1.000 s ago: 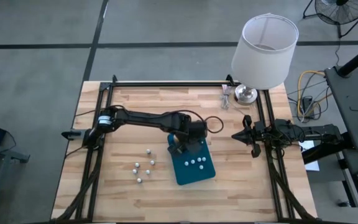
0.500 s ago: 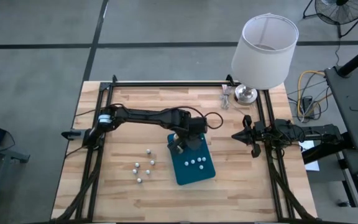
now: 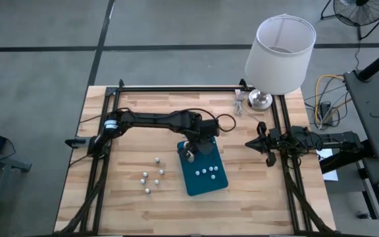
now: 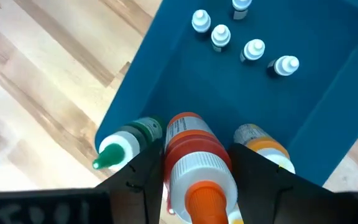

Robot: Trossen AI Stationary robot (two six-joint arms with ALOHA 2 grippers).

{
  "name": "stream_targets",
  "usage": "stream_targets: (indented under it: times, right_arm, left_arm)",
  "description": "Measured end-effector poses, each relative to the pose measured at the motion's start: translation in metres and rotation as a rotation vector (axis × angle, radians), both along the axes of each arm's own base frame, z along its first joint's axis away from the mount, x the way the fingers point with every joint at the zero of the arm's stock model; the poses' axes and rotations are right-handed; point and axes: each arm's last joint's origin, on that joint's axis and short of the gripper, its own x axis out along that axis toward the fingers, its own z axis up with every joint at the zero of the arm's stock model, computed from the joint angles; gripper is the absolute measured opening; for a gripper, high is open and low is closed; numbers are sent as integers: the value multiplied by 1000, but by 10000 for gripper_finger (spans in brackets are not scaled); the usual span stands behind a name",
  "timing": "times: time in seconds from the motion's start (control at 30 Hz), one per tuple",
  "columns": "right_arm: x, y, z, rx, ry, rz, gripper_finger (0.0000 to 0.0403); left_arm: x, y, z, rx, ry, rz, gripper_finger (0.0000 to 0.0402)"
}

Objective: Pick & Place food coloring
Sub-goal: Put the large orange food coloring bottle into the blue bin

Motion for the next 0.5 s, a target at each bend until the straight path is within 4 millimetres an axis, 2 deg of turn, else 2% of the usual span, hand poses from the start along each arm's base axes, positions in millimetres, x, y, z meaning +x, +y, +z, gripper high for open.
stream_targets:
  times: [0.5]
  right_arm:
    - [0, 0, 0, 0, 0, 0, 9]
  left_arm:
    - [9, -2, -21, -31, 46, -14, 133]
